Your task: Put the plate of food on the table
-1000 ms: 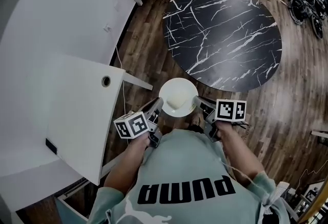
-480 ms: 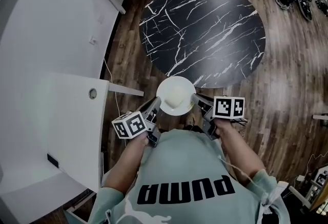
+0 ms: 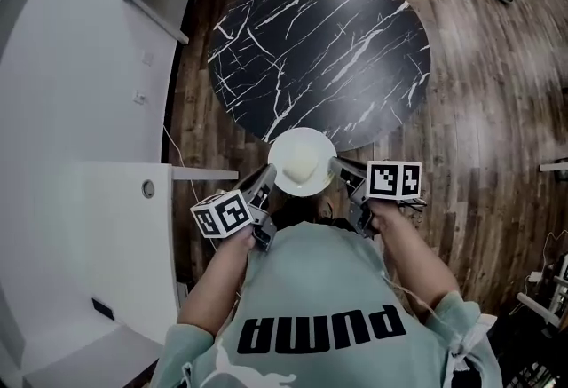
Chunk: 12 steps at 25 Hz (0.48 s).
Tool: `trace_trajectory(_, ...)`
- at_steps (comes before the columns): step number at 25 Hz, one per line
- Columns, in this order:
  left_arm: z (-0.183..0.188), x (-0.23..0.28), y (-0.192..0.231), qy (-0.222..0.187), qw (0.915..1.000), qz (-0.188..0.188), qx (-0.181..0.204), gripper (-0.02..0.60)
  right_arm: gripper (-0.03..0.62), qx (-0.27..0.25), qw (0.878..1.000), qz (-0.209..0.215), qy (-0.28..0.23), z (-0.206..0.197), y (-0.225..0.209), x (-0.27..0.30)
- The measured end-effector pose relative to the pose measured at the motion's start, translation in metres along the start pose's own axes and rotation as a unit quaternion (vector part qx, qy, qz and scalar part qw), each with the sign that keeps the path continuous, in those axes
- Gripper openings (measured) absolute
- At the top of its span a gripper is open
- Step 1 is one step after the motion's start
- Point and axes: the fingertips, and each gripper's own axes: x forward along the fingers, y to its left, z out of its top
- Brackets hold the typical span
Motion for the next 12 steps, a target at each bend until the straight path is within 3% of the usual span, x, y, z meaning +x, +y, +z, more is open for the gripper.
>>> trace_trajectory(12, 0.013, 0.071, -0.003, 0.075, 0.9965, -0.026, 0.027, 0.034, 0.038, 0.051, 0.997, -0.046, -0.035, 0.035, -0.045, -0.005)
